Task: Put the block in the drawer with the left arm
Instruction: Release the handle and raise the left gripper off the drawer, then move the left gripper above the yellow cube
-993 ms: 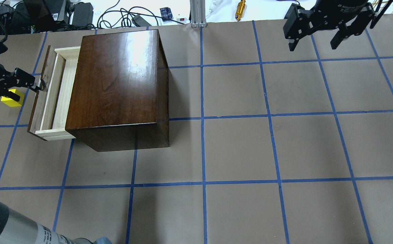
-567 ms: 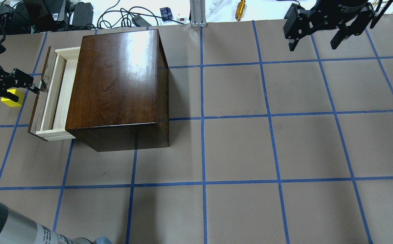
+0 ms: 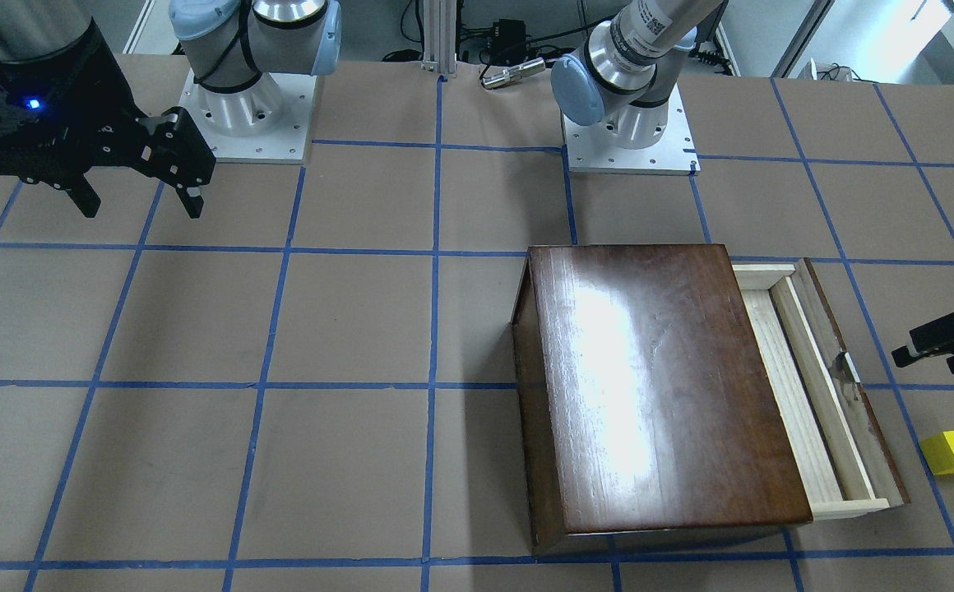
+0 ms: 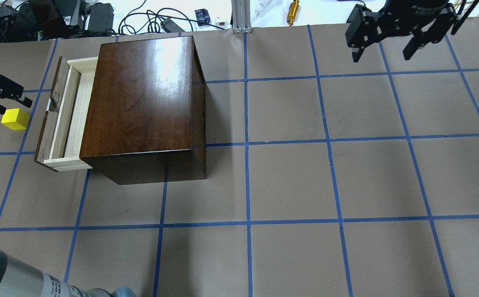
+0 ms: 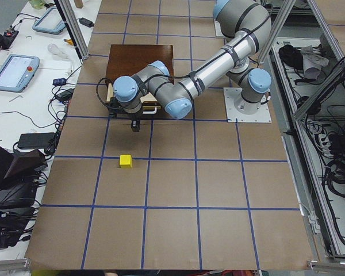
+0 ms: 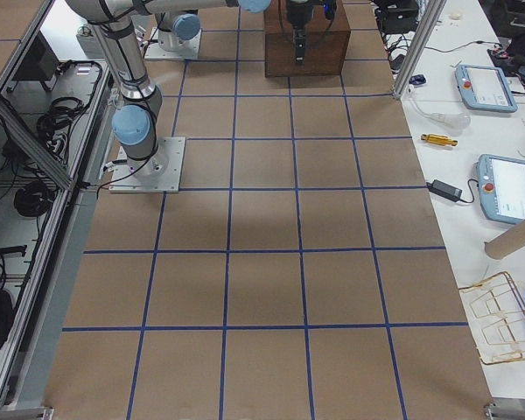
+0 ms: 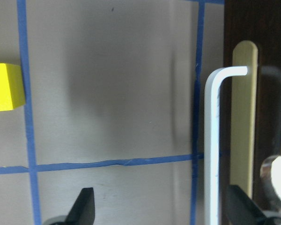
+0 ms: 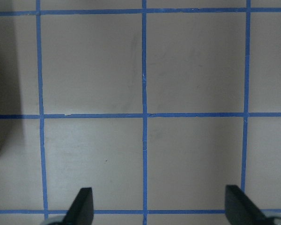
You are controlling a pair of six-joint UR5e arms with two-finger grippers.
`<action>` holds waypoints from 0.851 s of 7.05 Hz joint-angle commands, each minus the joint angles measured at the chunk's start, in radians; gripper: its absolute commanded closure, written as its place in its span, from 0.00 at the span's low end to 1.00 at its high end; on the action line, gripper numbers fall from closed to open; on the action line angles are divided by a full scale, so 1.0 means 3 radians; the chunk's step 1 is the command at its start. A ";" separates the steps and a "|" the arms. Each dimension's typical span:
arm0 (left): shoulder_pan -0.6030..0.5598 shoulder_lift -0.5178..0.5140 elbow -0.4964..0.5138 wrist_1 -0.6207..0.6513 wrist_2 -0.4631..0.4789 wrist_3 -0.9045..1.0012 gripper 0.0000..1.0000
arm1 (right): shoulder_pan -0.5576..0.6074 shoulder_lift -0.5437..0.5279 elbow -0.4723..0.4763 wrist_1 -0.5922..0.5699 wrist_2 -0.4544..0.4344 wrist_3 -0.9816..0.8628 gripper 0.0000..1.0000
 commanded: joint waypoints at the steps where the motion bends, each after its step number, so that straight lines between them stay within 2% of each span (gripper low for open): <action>1: 0.0071 -0.0080 0.0070 0.0026 0.0201 0.0727 0.00 | -0.0001 0.0000 0.0000 0.0000 -0.0002 0.0000 0.00; 4: 0.0071 -0.0223 0.0310 0.0087 0.0508 0.1438 0.00 | -0.0001 -0.0005 0.0000 0.0000 -0.0002 0.0000 0.00; 6: 0.0071 -0.0320 0.0347 0.0418 0.0698 0.1939 0.00 | 0.0004 0.0000 0.0000 0.0000 0.0004 0.0000 0.00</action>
